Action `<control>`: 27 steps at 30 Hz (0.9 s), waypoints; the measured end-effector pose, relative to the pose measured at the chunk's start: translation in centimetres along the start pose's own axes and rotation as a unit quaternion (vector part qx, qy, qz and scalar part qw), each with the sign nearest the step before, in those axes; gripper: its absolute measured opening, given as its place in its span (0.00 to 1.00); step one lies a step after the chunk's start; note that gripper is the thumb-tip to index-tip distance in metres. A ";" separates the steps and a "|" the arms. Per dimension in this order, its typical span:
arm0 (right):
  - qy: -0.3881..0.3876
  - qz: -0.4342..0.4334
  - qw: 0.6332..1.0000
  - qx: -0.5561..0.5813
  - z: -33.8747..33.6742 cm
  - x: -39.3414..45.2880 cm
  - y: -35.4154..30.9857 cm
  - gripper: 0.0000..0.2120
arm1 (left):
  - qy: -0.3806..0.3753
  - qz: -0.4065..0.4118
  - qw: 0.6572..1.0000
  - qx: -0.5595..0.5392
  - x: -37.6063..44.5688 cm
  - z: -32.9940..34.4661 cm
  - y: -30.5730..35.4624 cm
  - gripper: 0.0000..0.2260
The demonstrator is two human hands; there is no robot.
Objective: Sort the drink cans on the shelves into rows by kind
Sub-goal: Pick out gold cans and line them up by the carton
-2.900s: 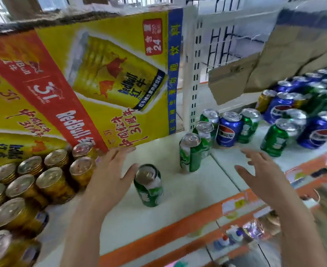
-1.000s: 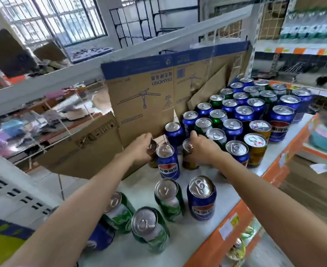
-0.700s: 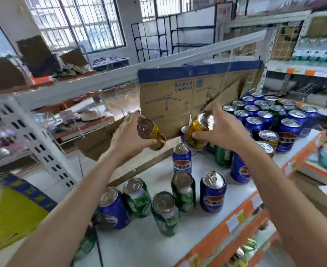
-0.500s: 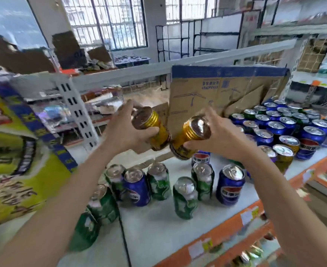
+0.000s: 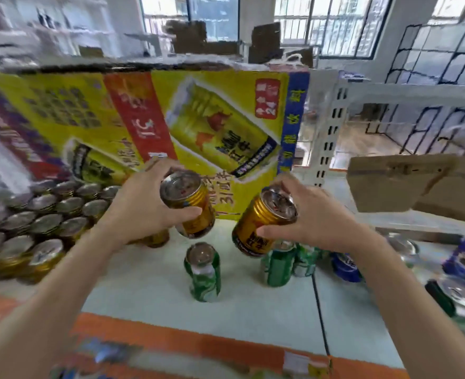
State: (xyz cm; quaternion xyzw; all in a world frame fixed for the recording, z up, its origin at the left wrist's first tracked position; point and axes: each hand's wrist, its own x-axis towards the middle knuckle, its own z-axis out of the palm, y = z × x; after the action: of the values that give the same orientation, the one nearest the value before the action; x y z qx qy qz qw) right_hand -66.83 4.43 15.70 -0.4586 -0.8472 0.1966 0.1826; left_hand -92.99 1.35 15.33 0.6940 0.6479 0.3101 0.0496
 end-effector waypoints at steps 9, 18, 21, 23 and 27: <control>-0.101 -0.050 0.994 -0.013 10.0 8.8 -8.9 0.37 | -0.025 -0.128 0.990 0.058 -4.3 -3.3 -14.5 0.29; -0.187 -0.069 0.959 -0.200 20.7 14.3 -11.5 0.45 | -0.160 -0.124 0.962 0.183 -3.5 -0.7 -21.1 0.34; -0.165 -0.031 0.967 -0.192 22.1 14.9 -11.9 0.44 | -0.167 -0.112 0.959 0.201 -2.4 0.0 -21.7 0.35; -0.147 -0.008 0.972 -0.183 22.8 15.3 -12.1 0.45 | -0.172 -0.113 0.961 0.187 -1.9 0.5 -22.1 0.37; -0.117 0.007 0.980 -0.160 23.5 15.5 -12.2 0.39 | -0.171 -0.104 0.962 0.188 -1.8 1.3 -22.3 0.35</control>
State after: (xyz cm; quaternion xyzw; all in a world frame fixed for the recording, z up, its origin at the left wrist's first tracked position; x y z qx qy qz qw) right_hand -94.88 7.53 3.74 -0.4613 -0.8800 0.1125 0.0050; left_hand -111.67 3.58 3.09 0.6623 0.7450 0.0526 0.0597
